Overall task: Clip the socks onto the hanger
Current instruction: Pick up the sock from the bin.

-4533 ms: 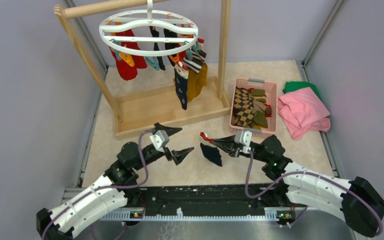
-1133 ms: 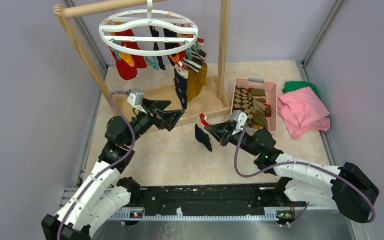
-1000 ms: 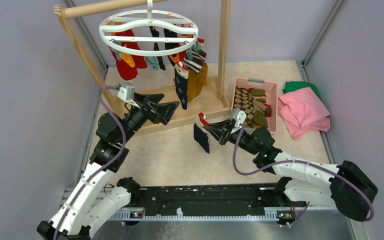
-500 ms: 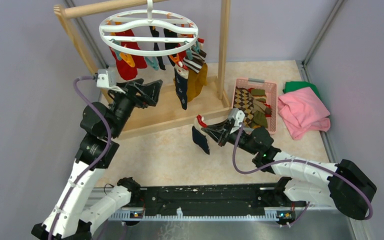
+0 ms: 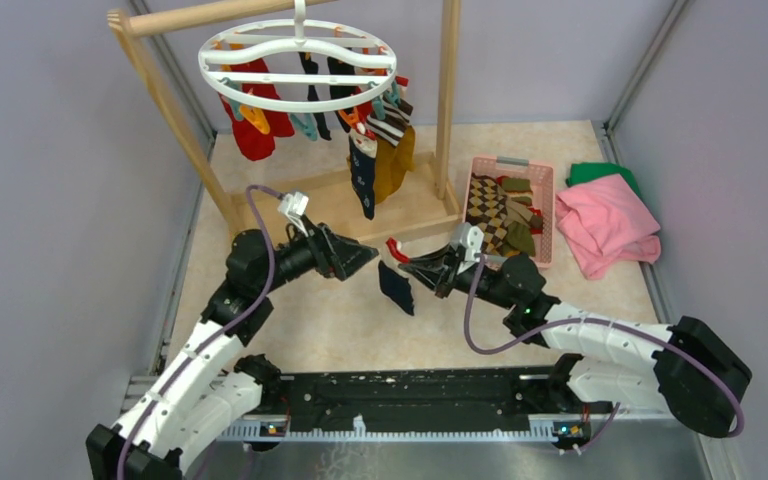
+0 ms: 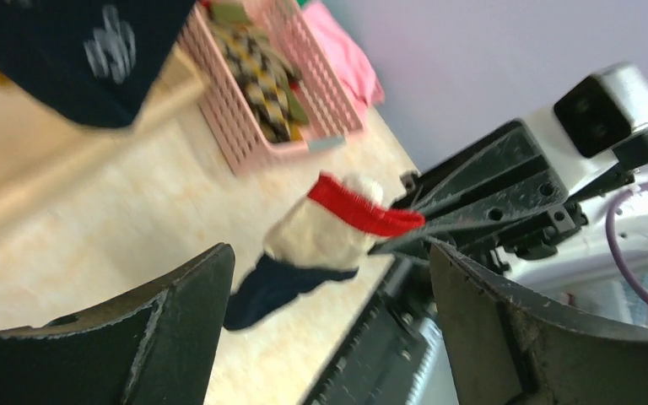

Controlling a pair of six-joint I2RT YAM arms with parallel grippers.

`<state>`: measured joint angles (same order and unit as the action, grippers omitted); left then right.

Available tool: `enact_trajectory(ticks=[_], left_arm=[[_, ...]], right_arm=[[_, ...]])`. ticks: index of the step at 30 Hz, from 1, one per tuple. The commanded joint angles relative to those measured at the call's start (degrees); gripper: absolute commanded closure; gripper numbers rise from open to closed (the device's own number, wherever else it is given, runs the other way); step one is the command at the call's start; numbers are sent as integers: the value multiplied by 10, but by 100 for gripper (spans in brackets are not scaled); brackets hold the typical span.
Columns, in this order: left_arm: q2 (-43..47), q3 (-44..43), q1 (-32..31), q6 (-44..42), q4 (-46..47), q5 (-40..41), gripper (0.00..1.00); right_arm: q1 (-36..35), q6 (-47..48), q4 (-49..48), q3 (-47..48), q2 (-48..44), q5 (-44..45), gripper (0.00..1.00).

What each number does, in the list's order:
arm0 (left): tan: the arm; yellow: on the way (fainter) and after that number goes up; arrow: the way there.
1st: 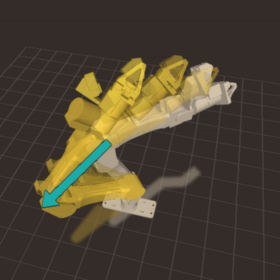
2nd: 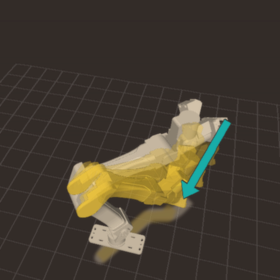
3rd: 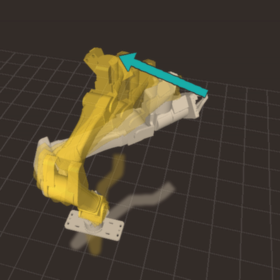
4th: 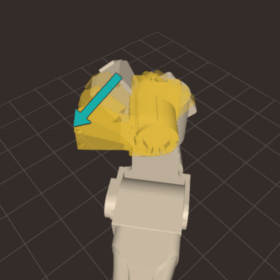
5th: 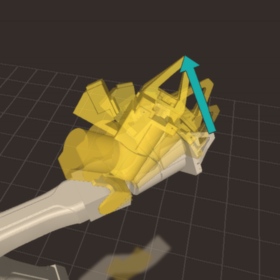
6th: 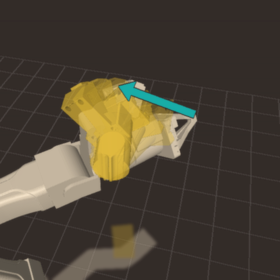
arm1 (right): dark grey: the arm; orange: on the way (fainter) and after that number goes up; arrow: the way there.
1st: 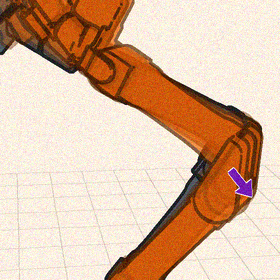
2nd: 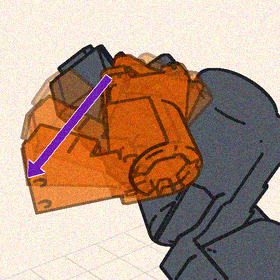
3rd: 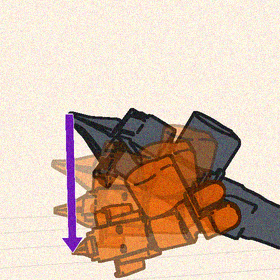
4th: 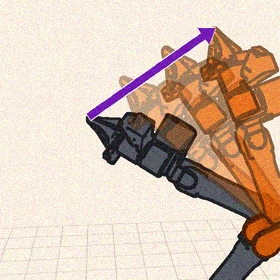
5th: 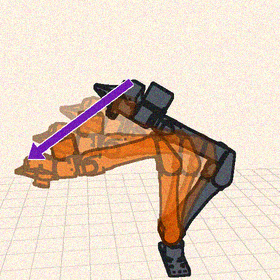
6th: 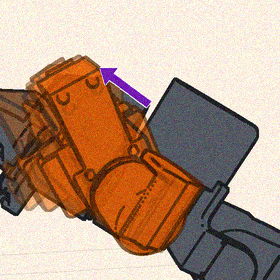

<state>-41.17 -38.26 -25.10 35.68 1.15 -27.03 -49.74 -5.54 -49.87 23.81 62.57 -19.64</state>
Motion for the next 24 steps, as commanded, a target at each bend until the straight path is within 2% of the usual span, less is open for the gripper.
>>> enact_trajectory(ticks=[1,6,11,17,24], left_arm=[[-14,66,0,140,114,-99,8],[-26,122,-14,237,203,-69,2],[-72,139,-42,280,258,-48,1],[-119,135,-70,286,273,-21,1],[-128,138,-74,284,277,-1,4]], right_arm=[[-16,31,2,26,10,13,100],[-20,43,8,29,19,32,100],[-35,70,25,42,37,35,100],[-64,108,44,52,45,38,100],[-76,133,62,55,49,34,100]])
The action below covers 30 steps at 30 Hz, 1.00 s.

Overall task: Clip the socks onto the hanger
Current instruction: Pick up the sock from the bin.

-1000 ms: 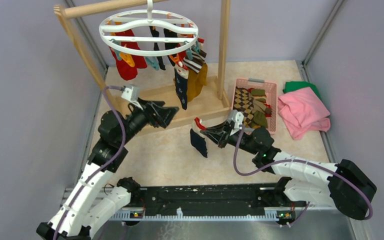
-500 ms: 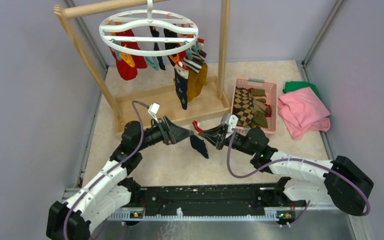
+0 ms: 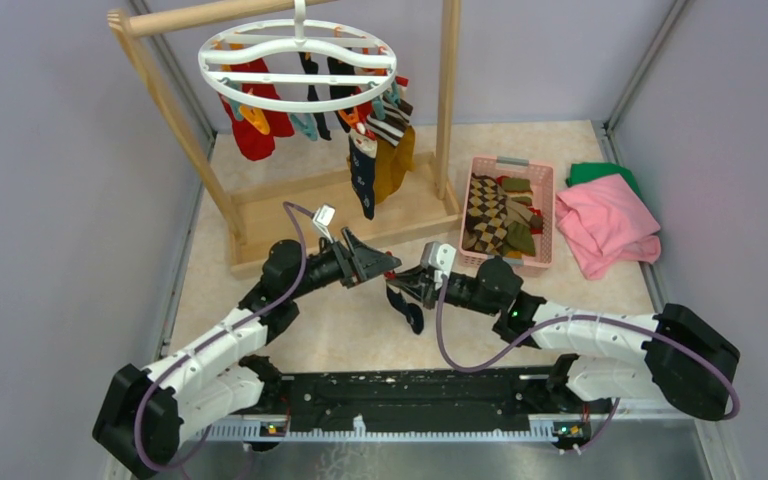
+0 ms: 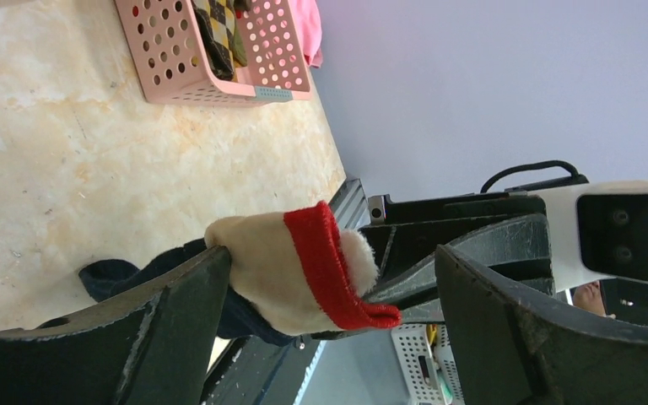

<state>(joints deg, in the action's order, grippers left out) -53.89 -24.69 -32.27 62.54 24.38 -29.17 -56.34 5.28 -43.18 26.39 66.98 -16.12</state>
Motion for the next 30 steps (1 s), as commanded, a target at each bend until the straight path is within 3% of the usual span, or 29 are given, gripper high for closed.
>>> enact_trajectory(ticks=[1,7,18,22,27,30], left_arm=[[-1,3,-2,15,44,21,6],[-7,3,-3,7,45,19,32],[-34,-24,-4,-73,33,-37,100],[-33,-31,-3,-167,34,-60,100],[-3,-56,-4,-343,-48,-72,100],[29,-69,-4,-438,-101,-87,100]], right_arm=[[-11,26,-3,29,4,-2,100],[-13,34,2,30,7,-5,100],[-13,32,-1,25,0,-4,94],[-14,32,-2,17,-8,-6,83],[-13,51,25,-16,-63,-13,53],[-13,70,62,-36,-120,-17,42]])
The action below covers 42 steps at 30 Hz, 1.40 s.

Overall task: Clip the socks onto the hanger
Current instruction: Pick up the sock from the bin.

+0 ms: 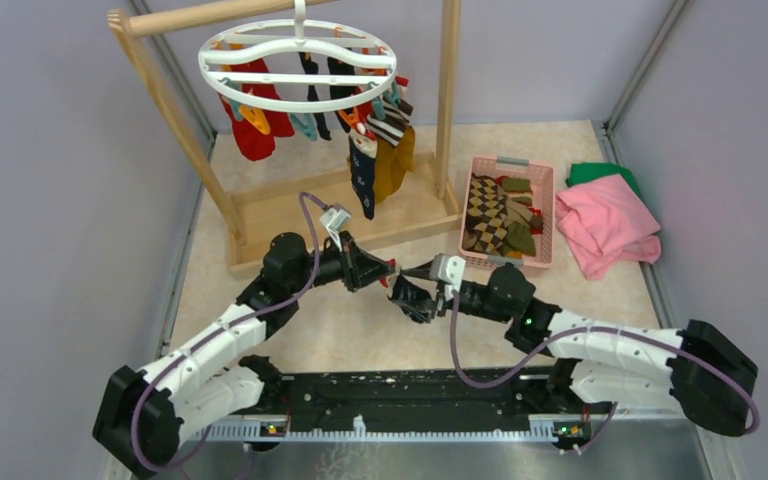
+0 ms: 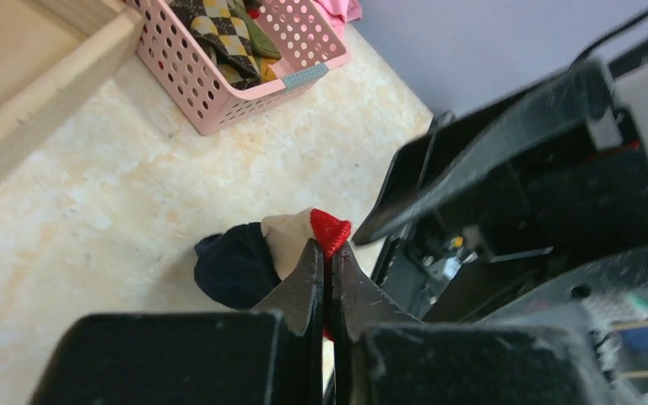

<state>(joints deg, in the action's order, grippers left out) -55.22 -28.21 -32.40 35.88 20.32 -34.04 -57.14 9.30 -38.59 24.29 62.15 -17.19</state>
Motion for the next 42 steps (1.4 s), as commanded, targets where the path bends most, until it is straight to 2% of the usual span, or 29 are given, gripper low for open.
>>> enact_trajectory(ticks=[1,5,7,10,14,17,21,24,26,27,29,31,34,37,40,42], left_arm=[[52,-36,-2,-201,-71,-50,100],[83,-60,-2,-295,-134,-117,100],[87,-81,-5,-345,-173,-152,100],[80,-105,-17,-391,-209,-207,100],[63,-121,-36,-415,-229,-237,100],[56,-125,-47,-419,-228,-241,100],[49,-122,-53,-412,-212,-240,100],[44,-118,-54,-407,-208,-227,100],[43,-113,-54,-395,-187,-215,100],[44,-109,-54,-384,-179,-207,97],[48,-102,-54,-367,-165,-172,84],[66,-97,-53,-360,-165,-116,64],[133,-77,-53,-325,-158,-30,28],[251,-8,-52,-318,-93,14,3],[355,93,-53,-301,31,14,1],[381,136,-53,-286,90,2,1]], right_arm=[[-6,35,28,-21,-93,-4,40],[-5,64,65,-32,-161,15,29],[-5,87,49,-36,-170,3,25],[-5,110,23,-26,-126,-46,25],[-5,113,28,10,-56,-72,28],[-5,110,25,21,-31,-82,34],[-5,105,12,22,-25,-92,48],[-5,95,-7,17,-28,-112,64],[-5,87,-16,15,-29,-127,81],[-5,83,-18,14,-30,-135,91],[-5,74,-25,11,-32,-150,100],[-5,62,-34,2,-41,-150,100],[-5,45,-46,-21,-66,-127,100],[-5,38,-55,-42,-94,-99,100],[-5,32,-67,-57,-112,-75,100],[-5,30,-76,-62,-118,-68,100]])
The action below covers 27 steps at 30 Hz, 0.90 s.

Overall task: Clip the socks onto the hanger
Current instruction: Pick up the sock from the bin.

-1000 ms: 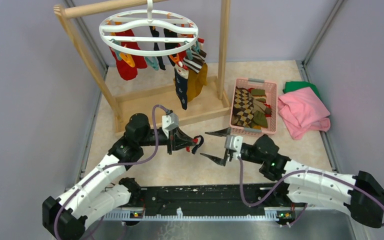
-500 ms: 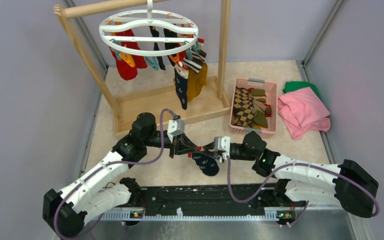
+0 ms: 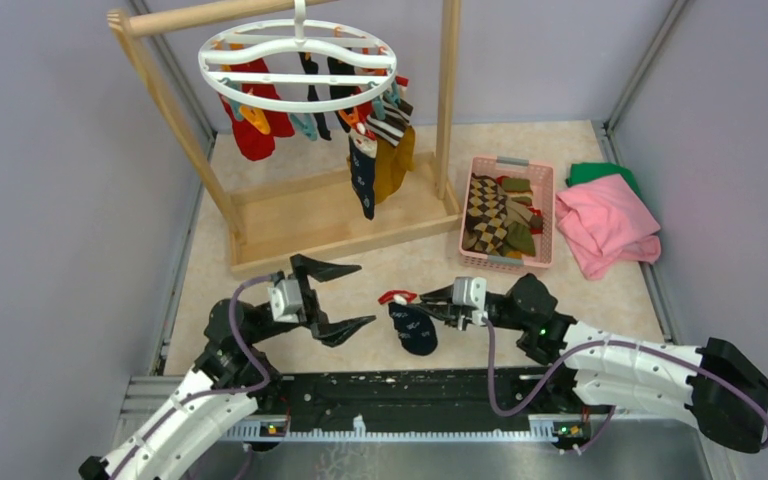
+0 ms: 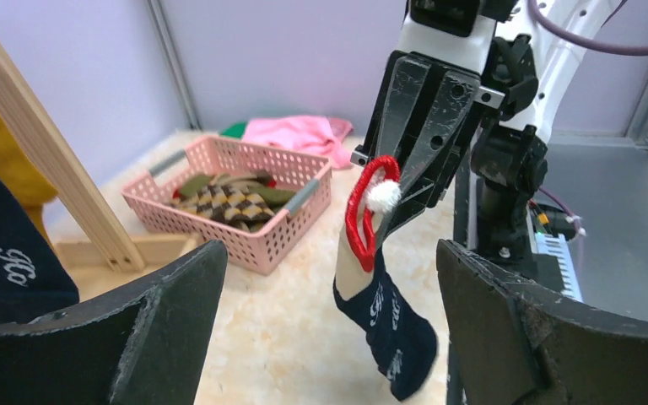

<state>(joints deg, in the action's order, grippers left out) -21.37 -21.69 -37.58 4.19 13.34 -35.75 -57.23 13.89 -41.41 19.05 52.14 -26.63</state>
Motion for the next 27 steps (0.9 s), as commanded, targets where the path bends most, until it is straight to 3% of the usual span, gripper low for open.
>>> enact_trajectory(ticks=[1,7,11,16,19,23,24,26,27], left_arm=[[39,85,-1,39,178,15,1],[-59,93,-1,34,264,-41,1],[-137,83,-2,54,329,-55,8],[-191,68,-2,90,378,-83,32],[-187,72,-2,111,385,-74,51],[-173,77,-1,123,392,-75,58],[-172,77,-1,123,393,-79,65],[-173,75,-2,124,389,-89,91],[-174,73,-1,122,382,-93,100]], right_arm=[[-4,-17,-52,-10,-17,26,100],[-5,-25,-66,-11,-12,22,100],[-4,-27,-70,-9,-6,17,100],[-4,-27,-70,-10,-4,19,100],[-5,-27,-68,-11,-4,19,100],[-4,-27,-69,-10,0,12,100],[-4,-28,-68,-10,1,10,100],[-4,-30,-69,-8,3,5,100],[-4,-30,-69,-8,4,2,100]])
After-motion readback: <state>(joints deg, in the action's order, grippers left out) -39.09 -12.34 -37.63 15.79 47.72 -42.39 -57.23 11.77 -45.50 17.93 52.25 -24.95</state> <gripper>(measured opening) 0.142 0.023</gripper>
